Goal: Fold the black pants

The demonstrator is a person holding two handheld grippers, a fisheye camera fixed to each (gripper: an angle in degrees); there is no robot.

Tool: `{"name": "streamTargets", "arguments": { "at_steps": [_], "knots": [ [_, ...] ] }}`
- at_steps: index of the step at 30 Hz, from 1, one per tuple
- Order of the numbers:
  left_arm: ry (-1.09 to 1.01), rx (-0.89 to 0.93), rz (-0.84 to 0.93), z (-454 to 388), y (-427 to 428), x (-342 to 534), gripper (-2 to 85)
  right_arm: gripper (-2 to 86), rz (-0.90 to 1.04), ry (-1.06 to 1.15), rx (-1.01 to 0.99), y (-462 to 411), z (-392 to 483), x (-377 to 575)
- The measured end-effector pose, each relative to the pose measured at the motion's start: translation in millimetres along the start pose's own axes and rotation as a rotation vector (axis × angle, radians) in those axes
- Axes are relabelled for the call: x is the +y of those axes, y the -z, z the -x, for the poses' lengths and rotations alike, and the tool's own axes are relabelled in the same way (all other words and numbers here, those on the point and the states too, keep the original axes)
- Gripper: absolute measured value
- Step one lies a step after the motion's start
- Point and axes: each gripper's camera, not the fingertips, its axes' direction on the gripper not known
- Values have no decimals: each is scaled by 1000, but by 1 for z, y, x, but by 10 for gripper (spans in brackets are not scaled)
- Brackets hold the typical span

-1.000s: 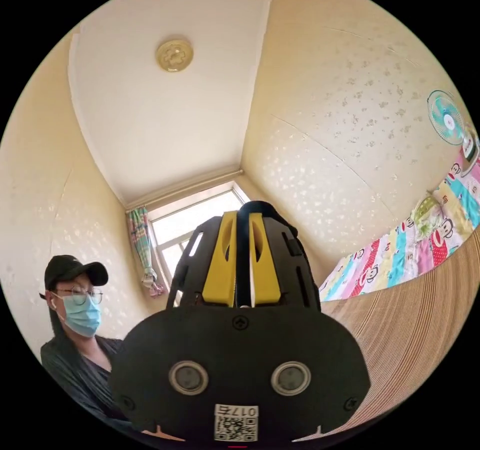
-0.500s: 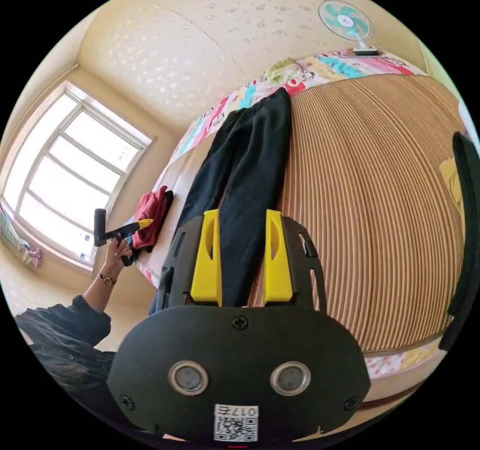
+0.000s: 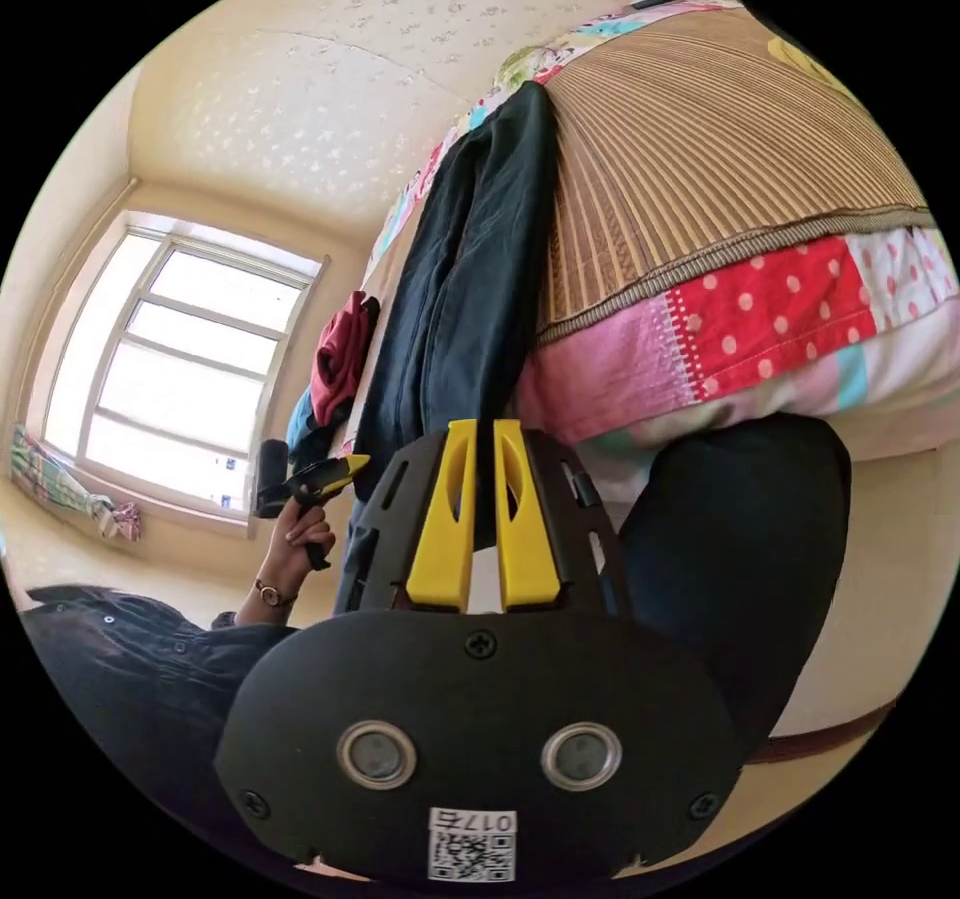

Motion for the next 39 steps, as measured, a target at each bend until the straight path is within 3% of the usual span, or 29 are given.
{"name": "streamTargets", "arguments": {
  "at_steps": [3,7,12,14,16,19,24,26,29,31,35,37,39],
  "knots": [
    [-109,173,-31,-18,48,0,32,36,-59,113,-47,63,17,3],
    [-256,229,-2,-46,119,25,31,33,-96,227,-79,144,31,31],
    [-220,372,139,-27,148,85,35,32,-72,303,-111,214,23,111],
    [-183,348,216,-12,146,109,37,32,-35,251,-108,215,2,137],
    [-51,191,271,18,145,134,53,31,2,107,-93,210,-28,156],
    [122,67,182,46,171,146,105,30,37,-5,-59,202,-54,179],
    [-8,-21,-16,-22,215,101,142,30,41,277,-163,202,9,146],
    [-117,-9,12,-69,200,69,160,30,84,395,-242,187,39,129],
    [-279,203,109,-142,144,17,168,30,175,482,-379,143,77,107],
    [-347,296,270,-192,80,-17,174,31,248,492,-435,109,89,104],
    [-423,51,544,-244,-8,-42,182,32,311,454,-502,51,103,123],
    [-446,45,705,-255,-53,-33,141,34,296,397,-546,43,96,133],
    [-454,-51,733,-250,-69,-23,70,40,311,344,-551,45,75,146]
  ]
}}
